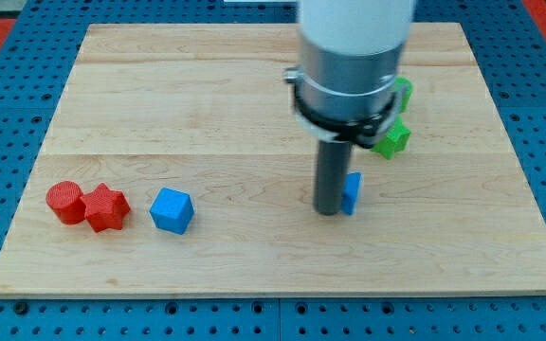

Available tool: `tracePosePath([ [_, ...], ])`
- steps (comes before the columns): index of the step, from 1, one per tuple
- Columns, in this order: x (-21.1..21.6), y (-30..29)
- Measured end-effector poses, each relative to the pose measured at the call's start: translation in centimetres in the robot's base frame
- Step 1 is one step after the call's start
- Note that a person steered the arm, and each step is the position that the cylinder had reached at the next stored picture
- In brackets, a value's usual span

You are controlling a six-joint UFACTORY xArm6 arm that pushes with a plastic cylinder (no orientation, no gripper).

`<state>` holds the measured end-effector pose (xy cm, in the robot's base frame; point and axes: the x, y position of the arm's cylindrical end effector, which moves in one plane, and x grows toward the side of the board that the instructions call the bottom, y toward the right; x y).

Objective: Slightly move the blue triangle to the right of the board

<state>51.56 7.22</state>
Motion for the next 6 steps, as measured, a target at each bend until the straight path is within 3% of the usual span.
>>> tracePosePath([
  [1, -1.0, 4.0],
  [2, -1.6, 0.0],
  [3, -5.4, 0.2],
  [5, -3.4, 5.0],
  [6, -3.0, 0.1],
])
